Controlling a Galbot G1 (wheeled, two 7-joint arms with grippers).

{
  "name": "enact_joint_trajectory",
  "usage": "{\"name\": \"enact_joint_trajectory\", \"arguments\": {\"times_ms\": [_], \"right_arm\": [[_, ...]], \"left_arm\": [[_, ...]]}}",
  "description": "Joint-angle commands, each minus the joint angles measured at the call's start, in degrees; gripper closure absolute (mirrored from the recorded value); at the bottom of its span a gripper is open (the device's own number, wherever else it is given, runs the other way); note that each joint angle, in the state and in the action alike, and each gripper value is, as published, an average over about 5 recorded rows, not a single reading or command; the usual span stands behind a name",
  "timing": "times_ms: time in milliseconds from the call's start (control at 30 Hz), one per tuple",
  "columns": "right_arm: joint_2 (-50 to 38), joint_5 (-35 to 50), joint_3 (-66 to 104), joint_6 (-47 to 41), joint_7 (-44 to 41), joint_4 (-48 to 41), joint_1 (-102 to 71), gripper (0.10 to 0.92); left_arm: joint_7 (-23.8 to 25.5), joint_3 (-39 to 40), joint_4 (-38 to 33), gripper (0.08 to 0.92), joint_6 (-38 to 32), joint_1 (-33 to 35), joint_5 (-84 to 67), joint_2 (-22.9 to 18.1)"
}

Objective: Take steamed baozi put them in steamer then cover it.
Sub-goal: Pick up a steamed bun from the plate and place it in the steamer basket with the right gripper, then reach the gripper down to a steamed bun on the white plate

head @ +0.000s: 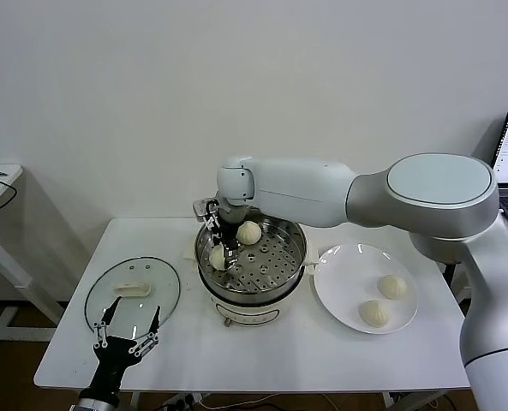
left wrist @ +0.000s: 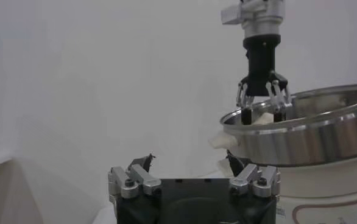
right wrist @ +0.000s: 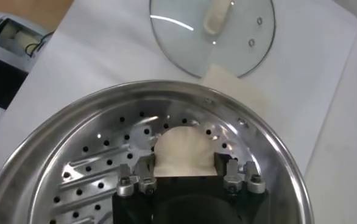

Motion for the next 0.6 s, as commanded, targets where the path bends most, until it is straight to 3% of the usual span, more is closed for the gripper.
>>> {"name": "enact_joint_trajectory", "arguments": {"times_ms": [33,167,367,600], "right_arm": [[-0.6,0.1,0.2,-0.1,0.4,0.5,-0.4,0.228],[-6.5,-0.5,1.7,-0.1,-1.3,6.2,3.1,0.205],[-22.1,-2.8,3.0,2.9,-8.2,16.9,11.4,0.203],[-40.2,-9.7,2.9,10.9,-15.3,17.6,13.3,0.203]], "left_arm": [[0.1,0.0,-0.1,0.177,0.1,0.1,0.0,0.0],[0.1,0.0,-0.3,0.177,0.1,0.5,0.0,0.0],[0.1,0.1,-0.4,0.177,0.2,0.7,0.0,0.2],[0.1,0.5,-2.4,0.177,0.8,1.6,0.0,0.6]]}}
